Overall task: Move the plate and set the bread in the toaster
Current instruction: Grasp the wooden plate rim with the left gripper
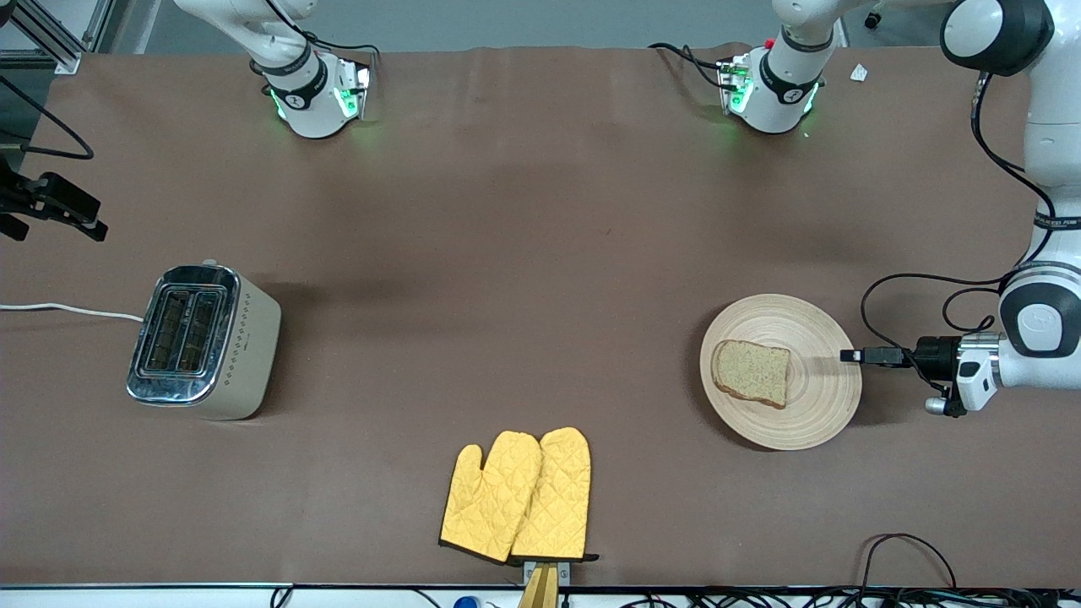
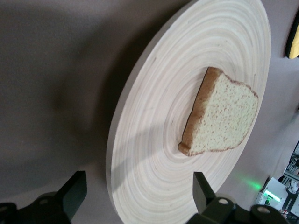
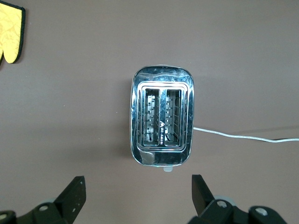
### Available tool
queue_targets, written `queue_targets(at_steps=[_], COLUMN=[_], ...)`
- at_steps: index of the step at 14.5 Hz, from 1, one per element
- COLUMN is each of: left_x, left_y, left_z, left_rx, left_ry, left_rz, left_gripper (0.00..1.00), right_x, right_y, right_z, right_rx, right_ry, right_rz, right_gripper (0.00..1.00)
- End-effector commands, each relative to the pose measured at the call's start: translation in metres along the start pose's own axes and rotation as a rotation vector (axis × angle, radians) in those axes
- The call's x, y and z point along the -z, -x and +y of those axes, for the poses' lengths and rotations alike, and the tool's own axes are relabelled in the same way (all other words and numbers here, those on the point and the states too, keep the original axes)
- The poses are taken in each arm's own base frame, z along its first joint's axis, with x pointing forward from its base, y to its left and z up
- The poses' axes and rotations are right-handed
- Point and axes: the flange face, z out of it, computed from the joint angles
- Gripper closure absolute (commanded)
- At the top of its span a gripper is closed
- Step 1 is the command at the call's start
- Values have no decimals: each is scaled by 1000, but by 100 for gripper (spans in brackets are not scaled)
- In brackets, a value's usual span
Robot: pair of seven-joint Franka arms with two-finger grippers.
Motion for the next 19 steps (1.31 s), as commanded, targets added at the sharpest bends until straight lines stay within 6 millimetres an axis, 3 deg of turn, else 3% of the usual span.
queue_targets(at_steps=[1,3,7,10,13,15,17,19], left_x=[2,3,-7,-12,-13,-20,-35,-55], left_y=[-9,-11,-15,-16,-16,-20,-29,-36], left_z=[-3,-5,-17,-21,-15,3,39,89], left_rx=[-30,-75,-162,-184,-213,-224,-272,-286], left_ry=[21,7,15,28,29,39,77,132], left_rz=[61,88,123,129,118,105,88,65], left_gripper=[5,23,74,99,100,100,100,100], right_x=[3,3,3,3,3,3,2,2], right_y=[0,0,0,0,0,0,0,0], right_z=[2,4,4,3,2,2,3,3], right_rx=[9,14,17,17,18,20,18,18], right_ry=[6,7,7,6,6,6,6,6], right_rz=[-4,-4,-4,-4,-4,-4,-6,-6], right_gripper=[0,0,0,0,0,0,0,0])
